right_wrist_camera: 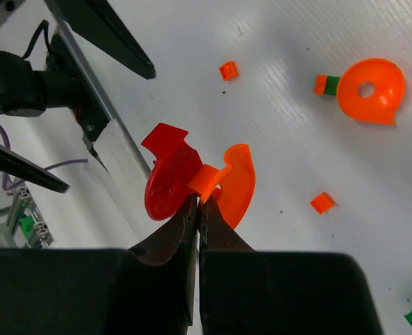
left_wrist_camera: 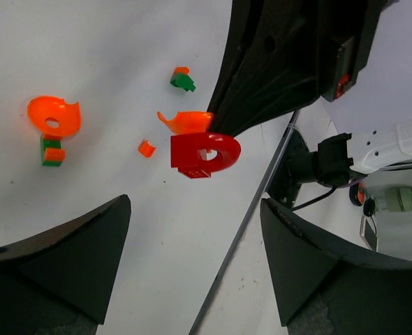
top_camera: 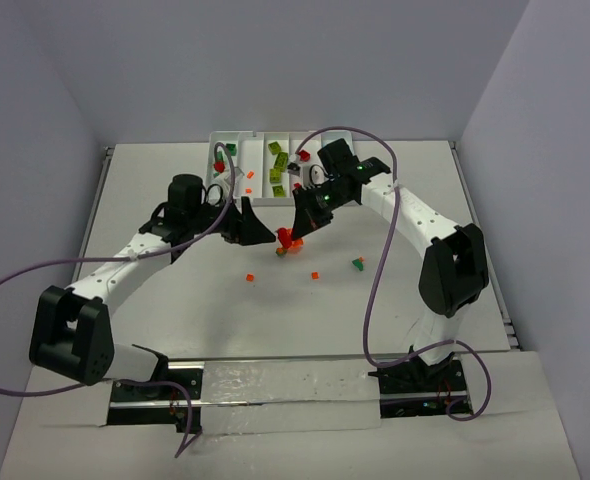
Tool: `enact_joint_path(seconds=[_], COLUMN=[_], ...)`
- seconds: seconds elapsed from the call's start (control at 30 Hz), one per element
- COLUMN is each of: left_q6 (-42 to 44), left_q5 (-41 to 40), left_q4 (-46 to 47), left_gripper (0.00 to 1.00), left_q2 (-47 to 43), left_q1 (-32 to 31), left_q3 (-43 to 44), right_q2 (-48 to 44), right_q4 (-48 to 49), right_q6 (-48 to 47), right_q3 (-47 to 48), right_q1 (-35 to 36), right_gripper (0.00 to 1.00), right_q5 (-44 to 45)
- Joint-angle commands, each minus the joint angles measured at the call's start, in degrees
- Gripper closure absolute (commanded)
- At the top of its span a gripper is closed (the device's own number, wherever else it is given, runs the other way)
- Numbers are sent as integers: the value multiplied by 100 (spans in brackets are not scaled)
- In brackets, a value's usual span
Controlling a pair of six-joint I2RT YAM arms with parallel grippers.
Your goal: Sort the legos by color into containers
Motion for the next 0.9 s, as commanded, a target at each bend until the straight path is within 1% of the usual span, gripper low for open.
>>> enact_joint_path(seconds=[0.0, 0.27, 0.43, 0.5, 0.6, 0.8, 0.87], left_q6=[-236, -228, -190, -190, -198, -216, -181], left_q5=[-180, -348, -395, -395, -393, -325, -299], left_q4=[335, 312, 143, 127, 146, 145, 97], left_gripper=[17, 28, 35, 37, 45, 66, 78], left_q2=[252, 533, 618, 639, 682, 757, 762], left_q1=[-178, -269, -390, -425, -502, -536, -532], left_q3=[422, 618, 705, 721, 746, 789, 812], right_q2=[-225, -382, -445, -456, -474, -516, -546], right_q4=[323, 381, 409, 409, 418, 444, 453], right_q6=[328, 390, 429, 452, 465, 481, 450], right_q3=[153, 49, 22, 21, 28, -5, -49], right_q1=[29, 46, 57, 64, 73, 73, 69], right_gripper=[100, 100, 100, 100, 100, 100, 100], right_q5=[-307, -460, -528, -553, -577, -526, -372])
